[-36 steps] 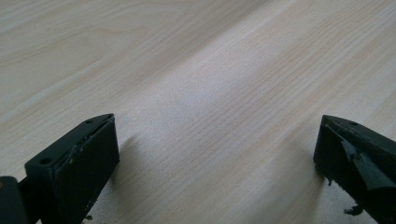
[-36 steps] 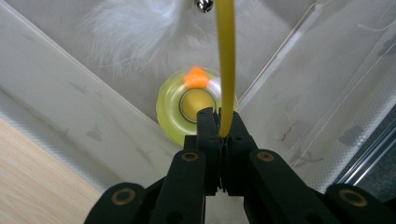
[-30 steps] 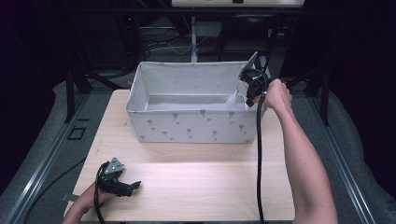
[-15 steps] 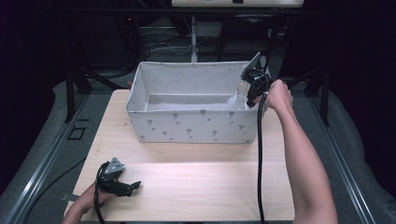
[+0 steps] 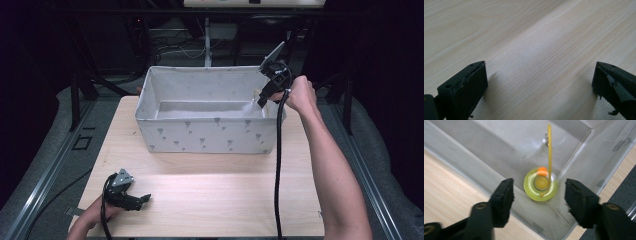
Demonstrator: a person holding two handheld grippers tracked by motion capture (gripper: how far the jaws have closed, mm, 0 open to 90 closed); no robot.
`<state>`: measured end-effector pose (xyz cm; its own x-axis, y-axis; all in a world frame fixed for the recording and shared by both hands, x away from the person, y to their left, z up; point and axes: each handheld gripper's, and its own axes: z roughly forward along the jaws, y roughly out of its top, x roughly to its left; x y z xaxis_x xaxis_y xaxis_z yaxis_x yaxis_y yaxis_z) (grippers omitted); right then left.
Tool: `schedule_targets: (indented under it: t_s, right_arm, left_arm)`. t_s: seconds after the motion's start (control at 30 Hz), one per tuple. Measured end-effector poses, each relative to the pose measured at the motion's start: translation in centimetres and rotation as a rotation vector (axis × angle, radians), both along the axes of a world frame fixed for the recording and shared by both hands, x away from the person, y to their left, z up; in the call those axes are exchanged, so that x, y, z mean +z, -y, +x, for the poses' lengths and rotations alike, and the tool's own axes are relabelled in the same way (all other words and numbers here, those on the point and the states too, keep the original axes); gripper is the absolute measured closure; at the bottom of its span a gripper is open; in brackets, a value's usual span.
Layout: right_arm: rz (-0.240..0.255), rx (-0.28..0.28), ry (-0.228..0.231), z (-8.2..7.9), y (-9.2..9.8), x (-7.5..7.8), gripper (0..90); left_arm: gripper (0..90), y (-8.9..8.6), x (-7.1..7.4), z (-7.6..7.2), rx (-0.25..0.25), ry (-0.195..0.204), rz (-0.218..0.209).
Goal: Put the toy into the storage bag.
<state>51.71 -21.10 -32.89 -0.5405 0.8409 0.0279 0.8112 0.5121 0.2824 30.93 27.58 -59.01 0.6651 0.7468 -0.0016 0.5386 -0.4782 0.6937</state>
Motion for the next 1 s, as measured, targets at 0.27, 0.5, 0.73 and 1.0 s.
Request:
schedule_targets:
  t_s: [0.27,0.5,0.73,1.0]
  right_arm:
    - [0.015,0.062,0.044,-1.8,-1.5,2.4,21.6]
    - [0.034,0.129,0.071,-3.6,-3.6,3.8,14.7]
    - [0.049,0.213,0.094,-5.2,-5.6,3.9,7.3]
    - [0.058,0.305,0.125,-7.6,-7.9,3.5,0.9]
  left_arm:
    - [0.0,0.0,0.0,0.0,0.0,0.0,0.0]
    - [0.0,0.0,0.0,0.0,0.0,0.001,-0.001]
    - [0.0,0.0,0.0,0.0,0.0,0.001,-0.001]
    - [0.0,0.0,0.0,0.0,0.0,0.001,0.0]
